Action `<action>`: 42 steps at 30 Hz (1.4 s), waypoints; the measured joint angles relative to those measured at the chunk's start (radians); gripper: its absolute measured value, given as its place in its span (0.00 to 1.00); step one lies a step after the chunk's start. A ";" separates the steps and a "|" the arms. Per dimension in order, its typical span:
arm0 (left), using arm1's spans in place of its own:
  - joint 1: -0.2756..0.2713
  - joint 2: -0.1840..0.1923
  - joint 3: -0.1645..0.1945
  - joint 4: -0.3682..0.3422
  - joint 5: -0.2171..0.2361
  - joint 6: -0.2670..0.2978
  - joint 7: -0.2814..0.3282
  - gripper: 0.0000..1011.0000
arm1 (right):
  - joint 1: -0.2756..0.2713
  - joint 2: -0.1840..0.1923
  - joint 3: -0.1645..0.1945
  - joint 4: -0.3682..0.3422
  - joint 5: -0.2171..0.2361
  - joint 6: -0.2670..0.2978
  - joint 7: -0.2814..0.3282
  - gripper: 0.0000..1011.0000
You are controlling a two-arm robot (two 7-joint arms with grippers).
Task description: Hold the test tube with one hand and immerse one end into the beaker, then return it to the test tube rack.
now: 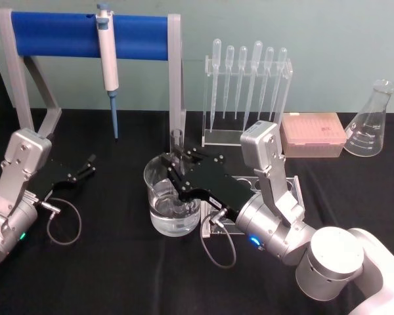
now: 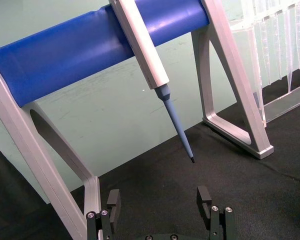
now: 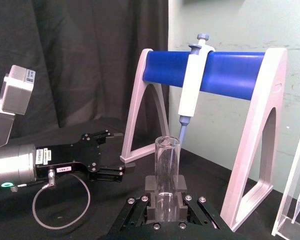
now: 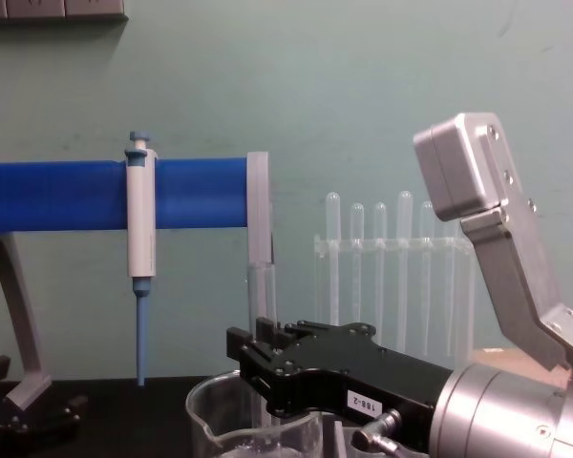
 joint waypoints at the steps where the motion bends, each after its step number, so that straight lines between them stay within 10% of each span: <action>1: 0.000 0.000 0.000 0.000 0.000 0.000 0.000 0.99 | 0.000 0.000 0.000 0.000 0.000 0.000 0.000 0.22; 42: 0.000 0.000 0.000 0.000 0.000 0.000 0.000 0.99 | 0.000 0.000 0.000 0.000 0.000 0.000 0.000 0.22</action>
